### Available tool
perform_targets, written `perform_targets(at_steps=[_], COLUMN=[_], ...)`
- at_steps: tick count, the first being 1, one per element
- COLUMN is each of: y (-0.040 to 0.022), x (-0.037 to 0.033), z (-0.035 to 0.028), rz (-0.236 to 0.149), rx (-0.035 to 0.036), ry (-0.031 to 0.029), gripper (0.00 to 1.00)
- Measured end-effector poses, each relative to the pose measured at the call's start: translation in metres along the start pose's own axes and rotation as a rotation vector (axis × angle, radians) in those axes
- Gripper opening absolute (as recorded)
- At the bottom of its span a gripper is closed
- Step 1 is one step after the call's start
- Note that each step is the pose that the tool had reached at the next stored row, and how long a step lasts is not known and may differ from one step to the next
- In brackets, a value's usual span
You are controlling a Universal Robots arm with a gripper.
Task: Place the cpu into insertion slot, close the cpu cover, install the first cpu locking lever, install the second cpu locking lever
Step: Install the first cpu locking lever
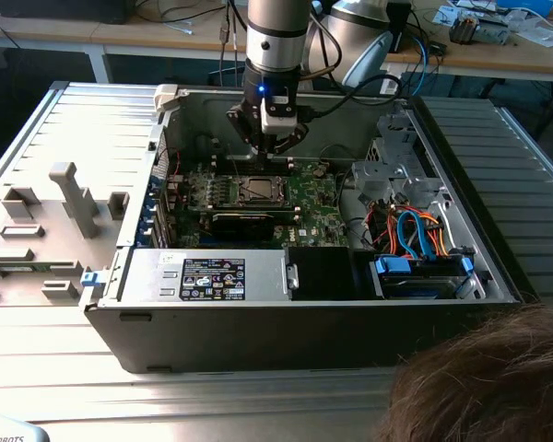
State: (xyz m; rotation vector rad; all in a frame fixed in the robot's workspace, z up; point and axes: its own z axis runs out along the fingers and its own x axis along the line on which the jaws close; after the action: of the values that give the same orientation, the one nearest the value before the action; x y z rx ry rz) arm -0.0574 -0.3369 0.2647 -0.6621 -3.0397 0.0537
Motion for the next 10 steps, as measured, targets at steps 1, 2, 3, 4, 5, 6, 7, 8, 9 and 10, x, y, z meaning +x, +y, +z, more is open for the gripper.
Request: perform_targets(at_steps=[1,2,3,4,5,6,7,8,9,10], y=[0.0,0.0,0.0,0.0,0.0,0.0,0.0,0.0,0.0,0.0], x=[0.0,0.0,0.0,0.0,0.0,0.0,0.0,0.0,0.0,0.0], z=[0.0,0.0,0.0,0.0,0.0,0.0,0.0,0.0,0.0,0.0], rz=[-0.005,-0.009,-0.016,-0.02,-0.025,-0.035,-0.043,-0.049,-0.054,-0.058], rx=[0.0001,0.0002,0.0003,0.0004,0.0006,0.0008,0.0009,0.0011,0.0012,0.0013], ry=[-0.0002,-0.0004,-0.0007,-0.0008,-0.0011,-0.0014,-0.0018,-0.002,-0.0022,-0.0023], gripper=[0.11,0.11,0.11,0.11,0.11,0.11,0.11,0.11,0.11,0.11])
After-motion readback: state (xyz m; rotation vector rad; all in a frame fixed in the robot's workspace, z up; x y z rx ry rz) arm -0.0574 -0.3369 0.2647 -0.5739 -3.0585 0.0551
